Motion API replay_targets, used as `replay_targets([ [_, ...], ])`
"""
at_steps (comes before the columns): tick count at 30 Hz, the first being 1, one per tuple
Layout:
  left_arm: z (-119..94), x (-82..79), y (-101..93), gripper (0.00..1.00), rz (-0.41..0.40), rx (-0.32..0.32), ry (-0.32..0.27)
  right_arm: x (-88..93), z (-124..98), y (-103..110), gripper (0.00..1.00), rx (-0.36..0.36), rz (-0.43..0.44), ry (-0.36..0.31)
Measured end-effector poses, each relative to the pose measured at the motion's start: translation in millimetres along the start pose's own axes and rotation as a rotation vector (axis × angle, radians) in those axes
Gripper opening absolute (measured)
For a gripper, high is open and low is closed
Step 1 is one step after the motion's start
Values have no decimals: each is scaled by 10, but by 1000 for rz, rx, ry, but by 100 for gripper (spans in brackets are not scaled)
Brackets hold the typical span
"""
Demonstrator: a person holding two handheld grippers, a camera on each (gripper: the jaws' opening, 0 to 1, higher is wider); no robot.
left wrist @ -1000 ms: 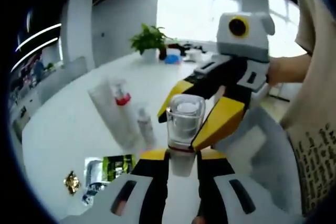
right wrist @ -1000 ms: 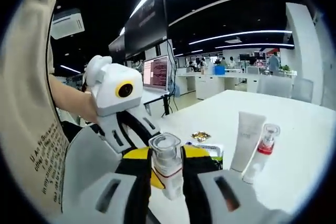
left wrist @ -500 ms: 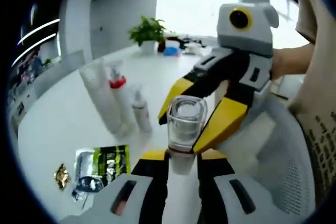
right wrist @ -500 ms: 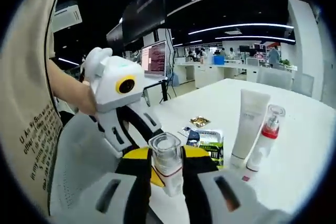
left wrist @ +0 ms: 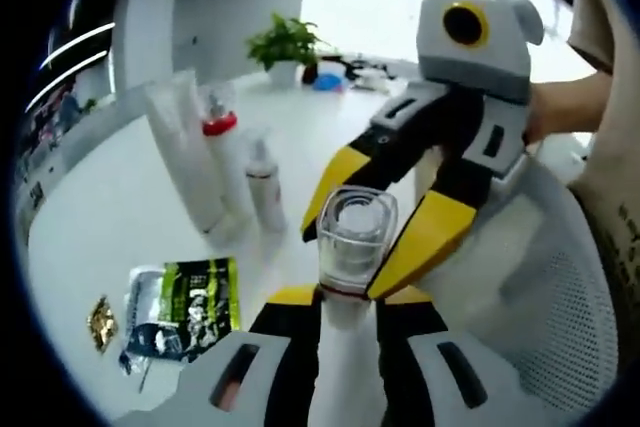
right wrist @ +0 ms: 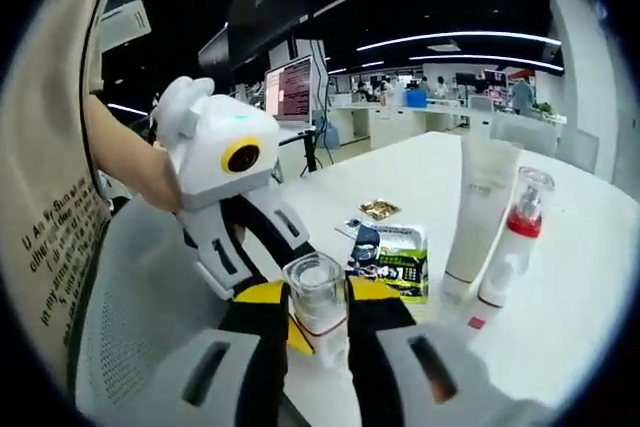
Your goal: Arrange the skincare products in the storage area until every visible bottle or jar stands upright without overlapping.
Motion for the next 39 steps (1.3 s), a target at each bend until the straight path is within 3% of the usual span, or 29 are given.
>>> replay_targets([
  [11, 86, 122, 1, 18, 4, -17, 26, 101, 59, 2, 21, 3, 7, 41],
  [21, 124, 116, 23, 18, 6, -25, -4, 113, 32, -67, 22, 24, 73, 1],
  [39, 208, 103, 68, 17, 40, -3, -2, 105, 17, -120, 27, 50, 87, -20],
])
Point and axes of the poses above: the point that each gripper's makers call its tool centre point, and the gripper's own axes: z roughly forward along the fingers, y roughly to its left, x roughly out of its underside, the point moved 2 cm from there along -z, roughly backward along the fingers, and after that the axes turned 13 degrees about -x, right-handed, at the moved point
